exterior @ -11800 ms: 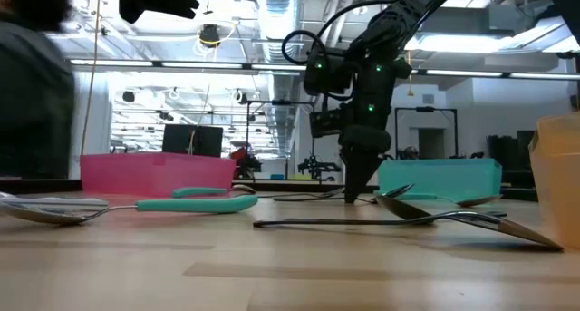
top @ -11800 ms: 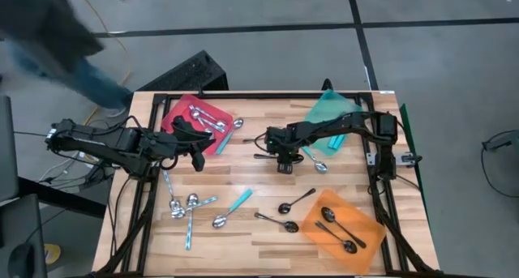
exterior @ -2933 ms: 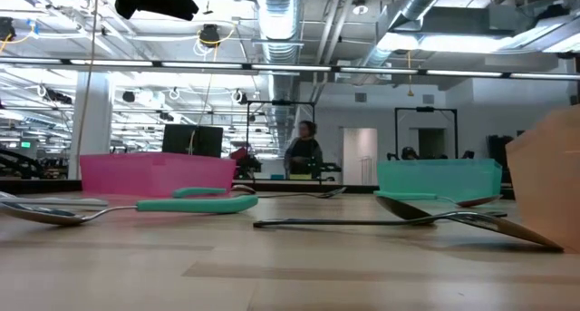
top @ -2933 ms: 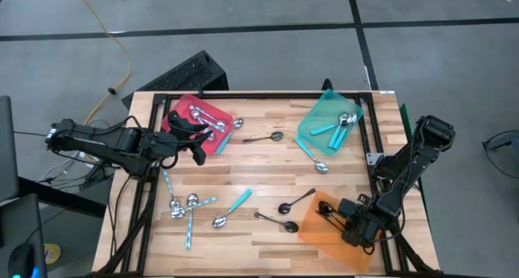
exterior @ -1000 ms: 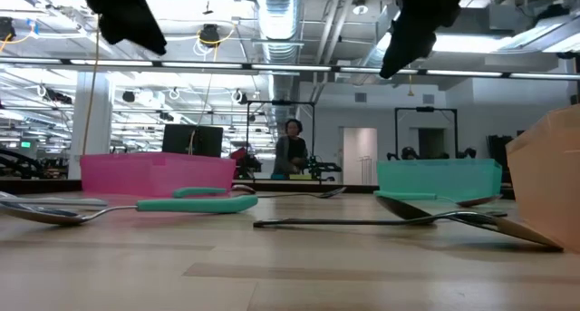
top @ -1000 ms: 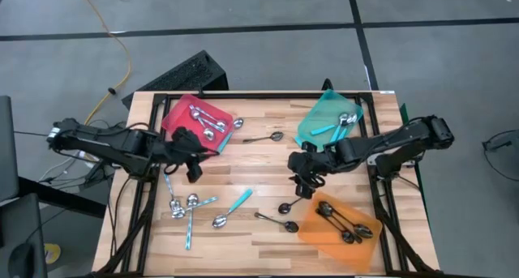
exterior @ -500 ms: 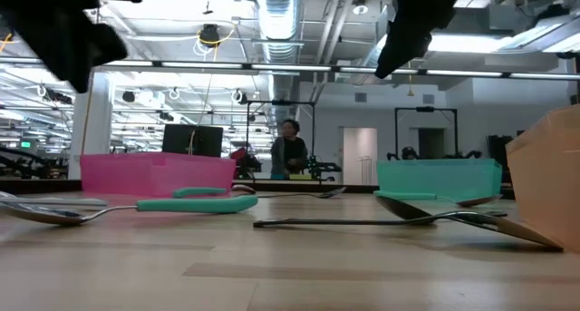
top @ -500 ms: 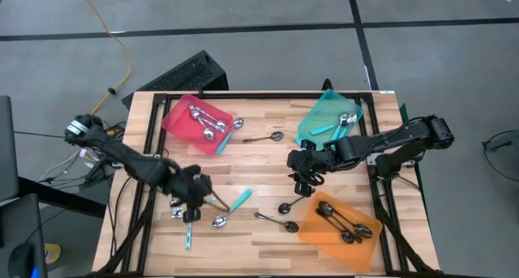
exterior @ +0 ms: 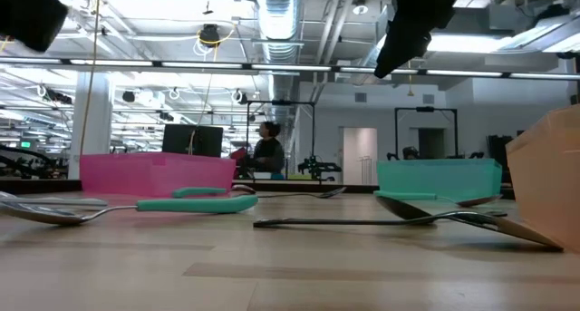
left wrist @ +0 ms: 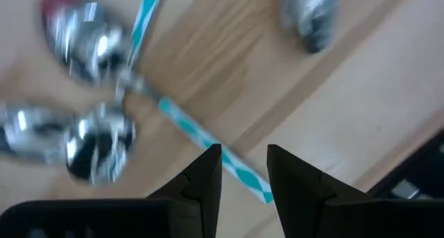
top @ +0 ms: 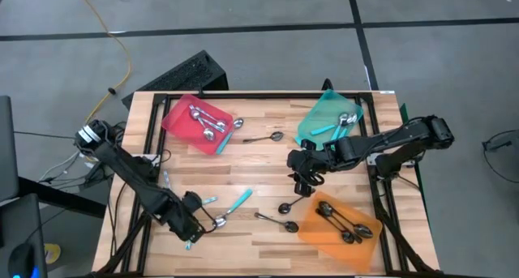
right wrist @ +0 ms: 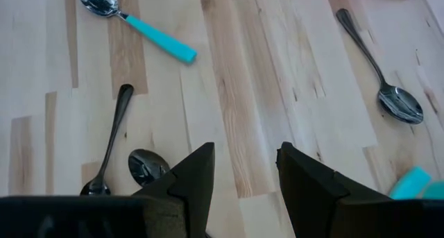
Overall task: Sort silverware by color (type)
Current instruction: Put the blue patterned spoon into the red bin
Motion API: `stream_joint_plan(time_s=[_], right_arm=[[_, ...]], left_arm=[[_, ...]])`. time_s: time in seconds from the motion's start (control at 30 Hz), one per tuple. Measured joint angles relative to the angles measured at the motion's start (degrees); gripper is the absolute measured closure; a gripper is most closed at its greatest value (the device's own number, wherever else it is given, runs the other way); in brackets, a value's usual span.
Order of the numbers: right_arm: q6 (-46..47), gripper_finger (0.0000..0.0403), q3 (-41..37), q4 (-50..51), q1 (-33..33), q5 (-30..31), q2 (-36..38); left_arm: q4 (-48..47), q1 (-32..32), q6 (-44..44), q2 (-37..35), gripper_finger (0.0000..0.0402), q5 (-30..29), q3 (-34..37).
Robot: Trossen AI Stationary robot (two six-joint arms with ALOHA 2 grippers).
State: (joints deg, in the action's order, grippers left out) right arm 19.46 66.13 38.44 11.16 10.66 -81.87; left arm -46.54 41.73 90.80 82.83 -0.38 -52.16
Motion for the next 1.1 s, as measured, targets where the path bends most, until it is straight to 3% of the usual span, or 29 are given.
stream_joint_plan(time_s=[0.13, 0.33, 0.8, 1.1], right_arm=[[0.13, 0.0223, 0.00, -0.22, 0.07, 0.00, 0.00], [0.11, 0.0223, 0.00, -0.27, 0.07, -0.03, 0.00], [-0.02, 0.0223, 0.00, -0.12, 0.09, -0.31, 0.00], [0.00, 0.0223, -0.02, 0.09, 0.09, -0.31, 0.00]], left_arm=[[0.41, 0.16, 9.90, 2.69, 0.0301, 4.98, 0.00], [1.52, 0.14, 16.65, 6.74, 0.0301, 5.21, 0.00], [2.00, 0.05, 17.49, 11.67, 0.0264, 4.03, 0.00], [3.90, -0.06, 16.81, 15.38, 0.0262, 8.09, -0.26]])
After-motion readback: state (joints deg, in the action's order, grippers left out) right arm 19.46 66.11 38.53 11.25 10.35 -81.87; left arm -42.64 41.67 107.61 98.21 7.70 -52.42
